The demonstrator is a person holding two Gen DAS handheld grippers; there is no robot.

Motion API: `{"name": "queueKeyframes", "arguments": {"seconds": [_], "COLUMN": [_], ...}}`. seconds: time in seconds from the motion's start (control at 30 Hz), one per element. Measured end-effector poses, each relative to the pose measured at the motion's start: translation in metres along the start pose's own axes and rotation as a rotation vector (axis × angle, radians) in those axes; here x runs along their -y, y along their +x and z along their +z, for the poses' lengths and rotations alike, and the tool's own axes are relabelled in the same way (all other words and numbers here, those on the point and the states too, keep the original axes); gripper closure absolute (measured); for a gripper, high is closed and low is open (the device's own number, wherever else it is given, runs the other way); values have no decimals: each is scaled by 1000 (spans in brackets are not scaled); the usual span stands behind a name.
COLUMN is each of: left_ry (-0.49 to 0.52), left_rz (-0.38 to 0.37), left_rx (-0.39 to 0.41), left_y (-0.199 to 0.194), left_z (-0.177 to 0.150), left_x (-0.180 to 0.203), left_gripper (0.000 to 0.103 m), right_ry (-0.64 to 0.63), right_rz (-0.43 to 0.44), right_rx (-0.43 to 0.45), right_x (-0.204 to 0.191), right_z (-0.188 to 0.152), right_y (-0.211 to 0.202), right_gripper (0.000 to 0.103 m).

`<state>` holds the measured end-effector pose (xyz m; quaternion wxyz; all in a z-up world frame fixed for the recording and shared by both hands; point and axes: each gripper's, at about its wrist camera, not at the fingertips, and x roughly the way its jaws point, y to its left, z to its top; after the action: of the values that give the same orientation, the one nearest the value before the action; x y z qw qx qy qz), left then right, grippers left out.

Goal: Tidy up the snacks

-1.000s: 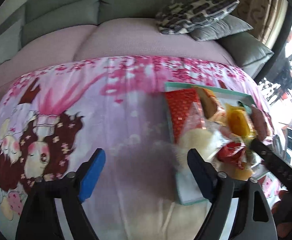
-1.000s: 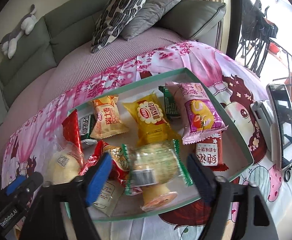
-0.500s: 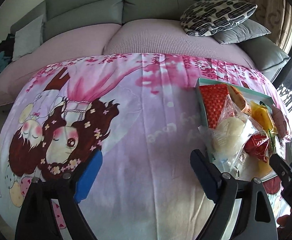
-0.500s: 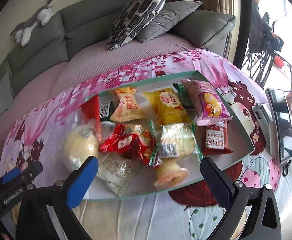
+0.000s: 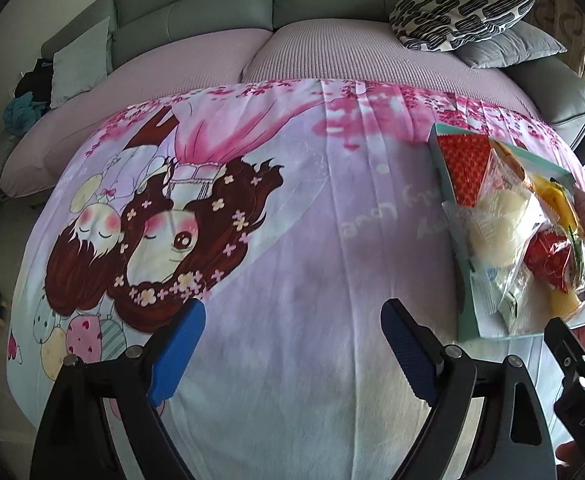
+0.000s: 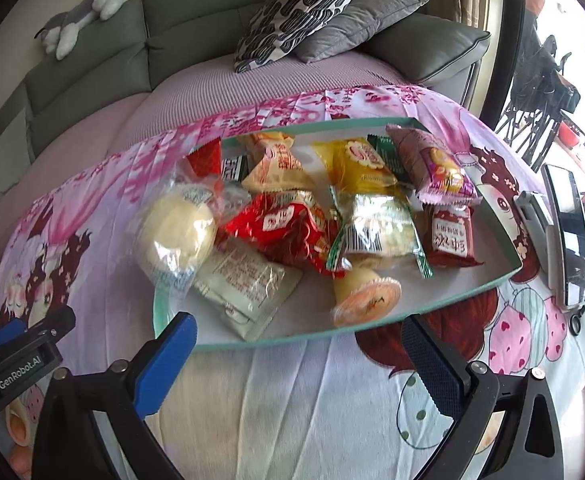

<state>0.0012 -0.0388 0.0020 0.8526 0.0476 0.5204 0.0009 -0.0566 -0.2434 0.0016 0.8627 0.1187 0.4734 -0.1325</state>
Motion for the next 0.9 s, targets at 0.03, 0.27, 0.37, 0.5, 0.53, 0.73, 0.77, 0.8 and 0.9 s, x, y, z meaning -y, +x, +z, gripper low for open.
{"name": "queueKeyframes", "arguments": {"seconds": [0.03,0.27,0.37,0.5,0.53,0.73,0.77,0.8,0.9], "left_ry": [1,-6,-8,6,9,13,14,16,20], "left_rz": [3,-3,-7,-8,-9,-18,-20,-21,-22], "left_rx": [-9,-51,-60,-73,-77,-99,-101,-102,-109], "left_y": [1,6,6,7,8,11,11,11,12], "left_z": [0,-2,-2,-3,-3,-4,-4,-4,-5], "left_x": [0,-1,-1,2,3,4,4,5,6], "left_gripper": [13,13,13,13,13,13,13,13,13], "right_ry": [-5,-6,0,10,13,20,21,22,27], "right_rz": [-5,-7,-13,-14,-15,-10,-10,-9,-10], "right_rx": [-5,-5,-6,-9,-11,-7,-7,-8,-11], "right_x": [-1,0,2,5,6,6,6,6,6], "right_z": [0,1,2,2,2,3,2,2,3], "right_y": [1,2,2,3,3,3,3,3,4], "right_gripper": [0,0,0,0,0,0,0,0,0]}}
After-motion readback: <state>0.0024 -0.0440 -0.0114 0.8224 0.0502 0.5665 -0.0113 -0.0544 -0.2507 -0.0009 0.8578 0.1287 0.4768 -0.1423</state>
